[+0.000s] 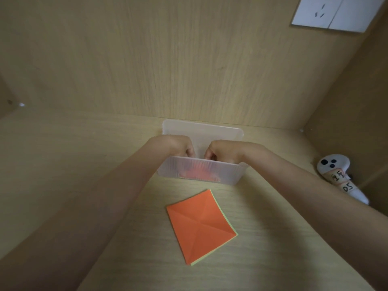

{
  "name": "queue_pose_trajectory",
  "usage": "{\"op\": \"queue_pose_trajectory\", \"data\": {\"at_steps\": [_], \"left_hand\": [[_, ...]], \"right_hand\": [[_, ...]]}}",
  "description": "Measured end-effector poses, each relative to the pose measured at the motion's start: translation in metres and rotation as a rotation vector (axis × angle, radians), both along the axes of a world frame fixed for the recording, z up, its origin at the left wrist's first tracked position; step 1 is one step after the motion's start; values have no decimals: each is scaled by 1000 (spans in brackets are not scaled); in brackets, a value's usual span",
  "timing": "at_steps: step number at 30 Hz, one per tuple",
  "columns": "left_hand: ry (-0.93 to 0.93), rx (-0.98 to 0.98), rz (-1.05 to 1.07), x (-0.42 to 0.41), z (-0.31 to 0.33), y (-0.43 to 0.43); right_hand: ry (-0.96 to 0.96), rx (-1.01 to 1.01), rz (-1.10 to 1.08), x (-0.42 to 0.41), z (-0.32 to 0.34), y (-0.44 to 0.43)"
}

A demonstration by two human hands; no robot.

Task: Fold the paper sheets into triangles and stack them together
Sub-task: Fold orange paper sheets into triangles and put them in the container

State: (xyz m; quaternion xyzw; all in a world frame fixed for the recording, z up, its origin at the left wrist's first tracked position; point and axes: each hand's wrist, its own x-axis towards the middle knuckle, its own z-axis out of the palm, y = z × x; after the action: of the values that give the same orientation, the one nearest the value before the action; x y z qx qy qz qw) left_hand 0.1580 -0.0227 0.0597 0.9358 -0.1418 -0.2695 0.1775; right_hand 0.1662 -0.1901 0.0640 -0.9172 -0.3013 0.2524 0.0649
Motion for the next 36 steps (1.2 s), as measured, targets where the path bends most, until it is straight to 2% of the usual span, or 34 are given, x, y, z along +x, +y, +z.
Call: {"op": "queue_pose_trajectory", "data": {"at_steps": [5,11,14,20,23,33,36], "left_hand": [[16,-59,-1,0,-4,7],[72,31,-49,-1,12,6],[25,-37,0,-4,15,10],[-2,-171,87,-11,23,15],[-104,-281,144,-16,33,14],[-299,-541,212,-55,54,13],[-339,-644,224,-76,55,12]], "right_hand": [[16,3,15,-3,2,0],[93,45,-47,-3,8,-2],[103,146,-97,-4,7,-7],[163,487,-157,-14,25,-14],[129,616,-179,-21,35,-15],[31,850,-253,-62,48,-10],[13,859,-224,-83,51,-10]]}}
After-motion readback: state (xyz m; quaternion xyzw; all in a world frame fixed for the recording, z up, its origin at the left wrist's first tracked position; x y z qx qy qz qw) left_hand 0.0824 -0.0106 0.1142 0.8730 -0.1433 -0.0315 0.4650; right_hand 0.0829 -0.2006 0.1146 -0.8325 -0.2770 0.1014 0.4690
